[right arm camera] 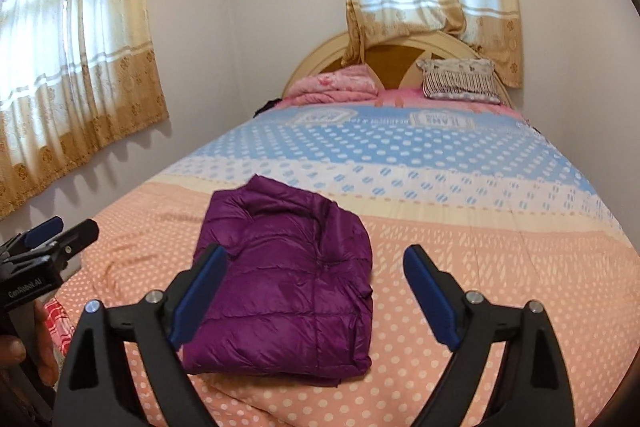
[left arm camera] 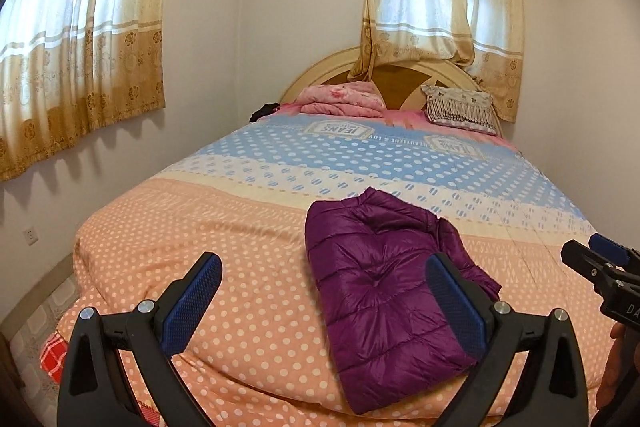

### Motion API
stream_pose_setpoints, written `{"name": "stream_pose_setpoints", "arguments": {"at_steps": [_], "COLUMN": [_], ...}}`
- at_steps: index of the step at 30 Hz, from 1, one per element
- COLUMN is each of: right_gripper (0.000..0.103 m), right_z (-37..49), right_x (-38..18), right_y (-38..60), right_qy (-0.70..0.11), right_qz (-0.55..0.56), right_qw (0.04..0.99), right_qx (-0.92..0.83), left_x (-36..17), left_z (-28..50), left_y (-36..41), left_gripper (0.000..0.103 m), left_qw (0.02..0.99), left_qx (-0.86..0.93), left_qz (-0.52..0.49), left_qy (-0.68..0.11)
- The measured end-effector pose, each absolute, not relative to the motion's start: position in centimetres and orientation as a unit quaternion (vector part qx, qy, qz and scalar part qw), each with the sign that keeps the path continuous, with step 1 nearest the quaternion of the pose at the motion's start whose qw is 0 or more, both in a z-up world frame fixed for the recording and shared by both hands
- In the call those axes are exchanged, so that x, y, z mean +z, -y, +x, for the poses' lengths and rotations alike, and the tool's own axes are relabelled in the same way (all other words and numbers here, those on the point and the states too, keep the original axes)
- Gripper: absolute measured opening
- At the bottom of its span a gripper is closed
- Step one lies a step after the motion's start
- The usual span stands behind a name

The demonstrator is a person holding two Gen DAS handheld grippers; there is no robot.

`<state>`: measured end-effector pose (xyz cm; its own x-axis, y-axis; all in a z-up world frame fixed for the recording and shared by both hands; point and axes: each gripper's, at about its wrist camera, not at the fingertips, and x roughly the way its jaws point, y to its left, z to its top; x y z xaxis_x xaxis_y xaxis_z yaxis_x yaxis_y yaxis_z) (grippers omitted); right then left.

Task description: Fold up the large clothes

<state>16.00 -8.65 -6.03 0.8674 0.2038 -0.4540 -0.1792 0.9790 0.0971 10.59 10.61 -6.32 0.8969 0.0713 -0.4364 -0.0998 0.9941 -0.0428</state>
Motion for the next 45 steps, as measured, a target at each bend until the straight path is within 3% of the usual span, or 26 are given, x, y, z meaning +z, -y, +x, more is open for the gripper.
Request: {"name": "stream_pose_setpoints", "arguments": {"at_steps": [45], "right_gripper": [0.092], "right_z": [15.26], "right_x": [-6.82], "right_y": [8.50], "right_qy": [-0.245], "right_qz": [0.033], "right_qw": [0.962], "right_qx": [0.116], "left_x": [-7.02], "left_z": [10.70], "left_y": [-10.73], "left_gripper": [0.102], "left_qw": [0.971], "left_qx": [0.049], "left_qz": [-0.025], "left_qy": [-0.232]}}
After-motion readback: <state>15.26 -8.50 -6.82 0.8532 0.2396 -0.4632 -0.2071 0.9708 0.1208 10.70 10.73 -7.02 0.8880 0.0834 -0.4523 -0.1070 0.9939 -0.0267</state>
